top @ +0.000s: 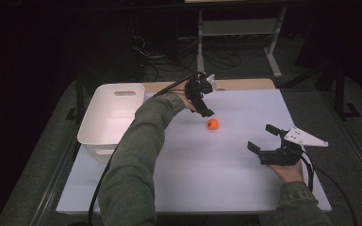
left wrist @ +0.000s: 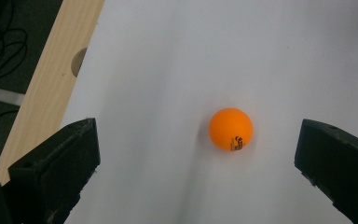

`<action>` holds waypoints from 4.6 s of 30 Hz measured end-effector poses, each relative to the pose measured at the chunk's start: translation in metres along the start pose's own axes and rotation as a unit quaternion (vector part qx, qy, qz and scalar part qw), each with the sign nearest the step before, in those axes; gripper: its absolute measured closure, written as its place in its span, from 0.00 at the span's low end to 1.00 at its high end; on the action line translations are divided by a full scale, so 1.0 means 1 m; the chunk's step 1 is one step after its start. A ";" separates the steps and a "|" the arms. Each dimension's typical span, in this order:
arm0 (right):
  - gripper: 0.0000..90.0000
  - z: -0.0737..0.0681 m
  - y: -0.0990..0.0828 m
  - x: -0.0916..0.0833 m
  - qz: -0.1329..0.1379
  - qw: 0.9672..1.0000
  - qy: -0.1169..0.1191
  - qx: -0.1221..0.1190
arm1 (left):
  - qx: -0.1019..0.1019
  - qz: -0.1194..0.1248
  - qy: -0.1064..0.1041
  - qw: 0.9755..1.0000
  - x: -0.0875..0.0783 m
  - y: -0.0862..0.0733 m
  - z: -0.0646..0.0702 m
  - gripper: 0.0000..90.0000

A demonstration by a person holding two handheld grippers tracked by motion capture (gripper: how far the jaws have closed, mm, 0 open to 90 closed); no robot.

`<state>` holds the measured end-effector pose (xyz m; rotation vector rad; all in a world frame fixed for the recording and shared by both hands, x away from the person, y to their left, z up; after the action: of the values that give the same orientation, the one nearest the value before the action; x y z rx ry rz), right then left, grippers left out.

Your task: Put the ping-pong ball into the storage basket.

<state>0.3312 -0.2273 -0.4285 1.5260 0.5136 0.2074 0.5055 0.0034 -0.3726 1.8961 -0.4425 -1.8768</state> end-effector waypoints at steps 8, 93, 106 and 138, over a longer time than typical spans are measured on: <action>0.00 0.000 0.000 0.000 0.000 1.000 0.000 -0.001 | 0.002 -0.005 -0.008 1.000 0.014 0.002 -0.001 0.00; 0.00 0.003 -0.003 -0.001 -0.011 1.000 -0.005 -0.004 | 0.008 -0.094 -0.065 0.993 0.086 -0.018 0.000 0.46; 0.00 0.003 -0.003 -0.002 -0.010 1.000 -0.006 -0.005 | 0.003 -0.095 -0.074 0.993 0.083 -0.019 -0.001 0.56; 0.00 0.001 -0.004 -0.002 -0.014 1.000 -0.005 -0.006 | 0.017 -0.077 -0.044 0.996 0.020 -0.004 0.020 0.56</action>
<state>0.3289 -0.2295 -0.4317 1.5060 0.5244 0.1818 0.4855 -0.0056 -0.3918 1.9229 -0.3672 -2.0708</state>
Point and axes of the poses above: each handheld gripper's, and its own axes: x roughly forward along the jaws, y roughly out of its top, z roughly to its right, the point moved 4 cm from there along x, roughly forward along the jaws, and after that the axes turned 15 degrees about -y, right-handed, at the moved point
